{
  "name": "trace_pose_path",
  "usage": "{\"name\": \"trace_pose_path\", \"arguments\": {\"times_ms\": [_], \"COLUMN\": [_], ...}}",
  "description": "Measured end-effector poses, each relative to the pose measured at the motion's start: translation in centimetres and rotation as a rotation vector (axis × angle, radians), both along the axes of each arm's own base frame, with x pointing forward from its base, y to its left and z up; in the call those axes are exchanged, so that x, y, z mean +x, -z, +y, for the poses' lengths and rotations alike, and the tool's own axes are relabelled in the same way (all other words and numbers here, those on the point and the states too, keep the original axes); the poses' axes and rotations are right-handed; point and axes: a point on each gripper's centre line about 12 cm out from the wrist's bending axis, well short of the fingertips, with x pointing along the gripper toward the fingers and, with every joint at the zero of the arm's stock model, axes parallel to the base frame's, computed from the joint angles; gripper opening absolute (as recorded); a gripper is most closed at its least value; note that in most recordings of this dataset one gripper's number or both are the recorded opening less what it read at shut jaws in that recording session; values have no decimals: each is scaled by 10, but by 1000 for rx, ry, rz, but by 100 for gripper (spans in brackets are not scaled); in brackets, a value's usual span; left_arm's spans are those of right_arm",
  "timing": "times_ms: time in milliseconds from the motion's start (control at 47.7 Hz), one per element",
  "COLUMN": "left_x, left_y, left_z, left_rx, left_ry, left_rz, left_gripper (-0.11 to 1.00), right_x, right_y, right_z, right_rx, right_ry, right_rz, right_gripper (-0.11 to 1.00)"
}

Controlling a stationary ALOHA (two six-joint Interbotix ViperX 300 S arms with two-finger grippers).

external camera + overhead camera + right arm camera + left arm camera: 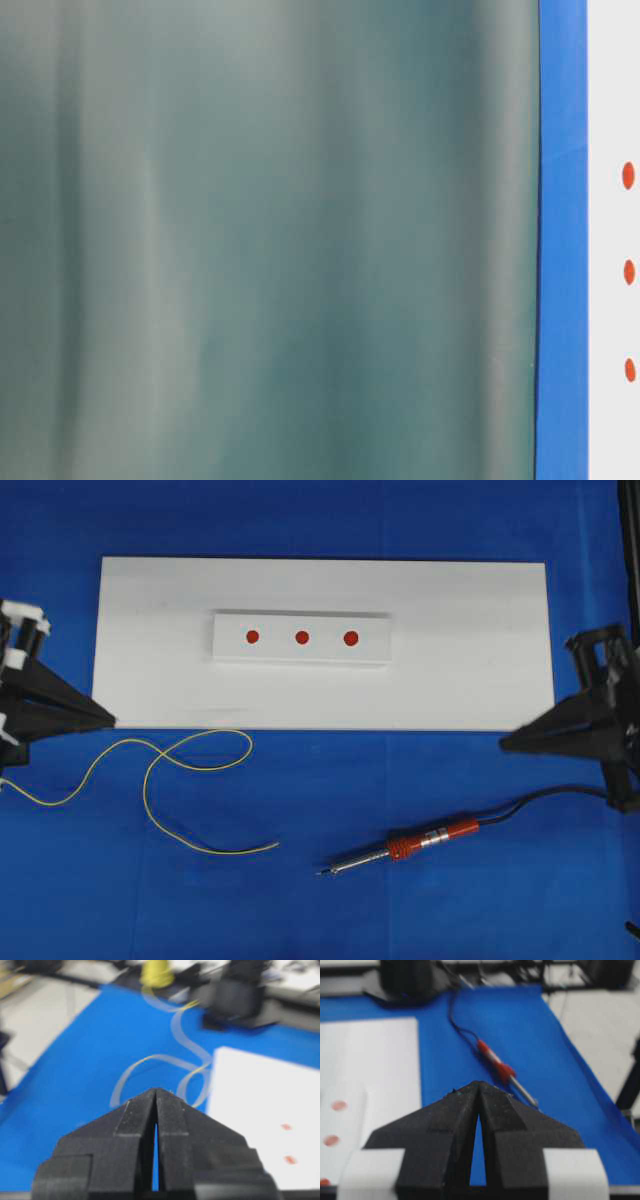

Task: Touch the tip of the soldering iron to the tip of the solder at the mark.
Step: 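Lower both open grippers toward the table from the rest pose, then grasp the yellow solder wire with left gripper, red soldering iron with right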

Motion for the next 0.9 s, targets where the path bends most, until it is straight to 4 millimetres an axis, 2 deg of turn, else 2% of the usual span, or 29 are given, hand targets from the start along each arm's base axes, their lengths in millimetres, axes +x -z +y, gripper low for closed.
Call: {"name": "trace_pose_path", "arguments": {"times_ms": [84,147,251,377,419,461,901], "left_x": [3,6,11,17,19,21,50], "left_y": [14,23,37,59,66,73,136], "left_z": [-10,-17,-29,-46,-50,-53,-82], "left_rx": [9,12,10,36,31,31,33], "left_ry": [40,67,112,169,177,185,226], "left_rz": [31,52,94,179,211,238,349], "left_gripper": [1,9,38,76,85,88,85], "right_x": [4,8,14,23,26,30,45], "right_y": [10,19,37,62,70,78,146], "right_z": [11,20,33,47,49,51,70], "right_rx": [27,41,70,92,97,101,122], "right_ry": [-36,-62,-90,-99,-93,-81,3], "right_rz": [43,81,149,230,250,268,345], "right_gripper": [1,9,34,73,84,92,91]}}
